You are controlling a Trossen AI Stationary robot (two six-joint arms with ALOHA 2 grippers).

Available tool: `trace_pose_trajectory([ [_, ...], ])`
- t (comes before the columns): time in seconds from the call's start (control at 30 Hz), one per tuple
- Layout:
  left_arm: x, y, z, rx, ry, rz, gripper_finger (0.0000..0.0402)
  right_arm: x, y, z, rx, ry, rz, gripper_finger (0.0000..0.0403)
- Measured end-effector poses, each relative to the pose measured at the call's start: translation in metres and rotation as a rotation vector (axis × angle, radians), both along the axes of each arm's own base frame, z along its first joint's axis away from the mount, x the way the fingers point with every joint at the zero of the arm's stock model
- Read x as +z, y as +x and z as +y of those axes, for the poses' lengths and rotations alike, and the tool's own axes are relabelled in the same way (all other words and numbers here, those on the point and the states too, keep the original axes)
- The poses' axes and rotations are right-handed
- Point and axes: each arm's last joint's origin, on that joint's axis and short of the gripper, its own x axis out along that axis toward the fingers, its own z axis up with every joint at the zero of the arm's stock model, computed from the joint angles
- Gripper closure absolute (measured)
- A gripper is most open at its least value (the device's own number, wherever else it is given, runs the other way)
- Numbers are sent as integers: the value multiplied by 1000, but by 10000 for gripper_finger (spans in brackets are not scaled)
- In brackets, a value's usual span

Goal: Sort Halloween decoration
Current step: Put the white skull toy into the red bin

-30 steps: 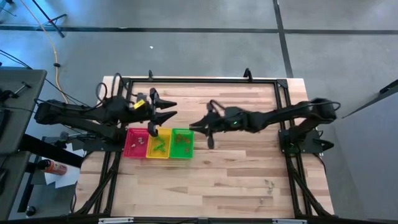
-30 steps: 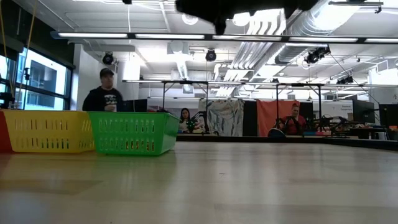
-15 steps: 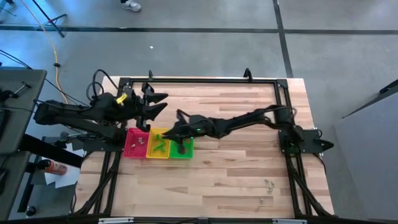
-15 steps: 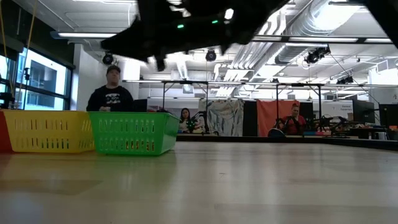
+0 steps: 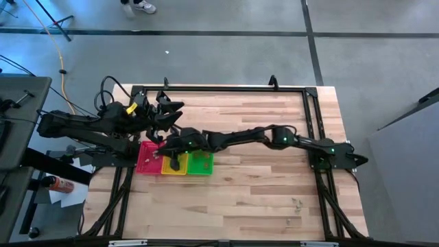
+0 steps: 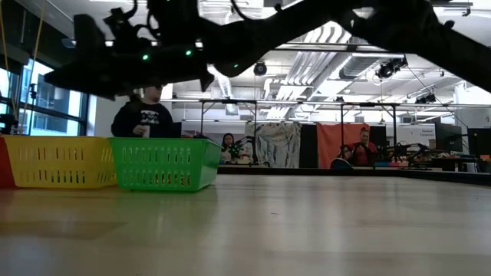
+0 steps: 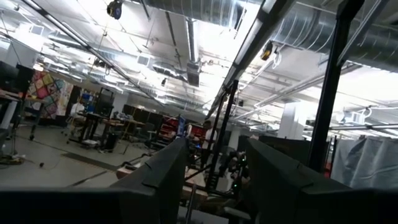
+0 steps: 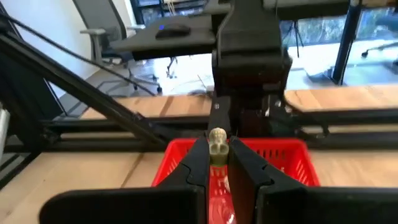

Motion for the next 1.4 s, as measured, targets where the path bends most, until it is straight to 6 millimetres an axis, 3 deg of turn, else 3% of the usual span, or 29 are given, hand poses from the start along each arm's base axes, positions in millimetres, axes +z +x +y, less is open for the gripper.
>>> trace_pose_trajectory([
  [0.3, 0, 0, 0, 0, 0, 2, 243, -29, 8, -3, -64, 23, 47, 380],
  [0.7, 0, 0, 0, 0, 0, 3, 243, -30, 8, -9, -105, 27, 51, 358],
  [1.2, 0, 0, 0, -1, -1, 3, 243, -25, 9, -9, -107, 78, 6, 228],
  [1.4, 0, 0, 0, -1, 0, 2, 243, -14, 9, -18, -76, 142, -12, 218],
])
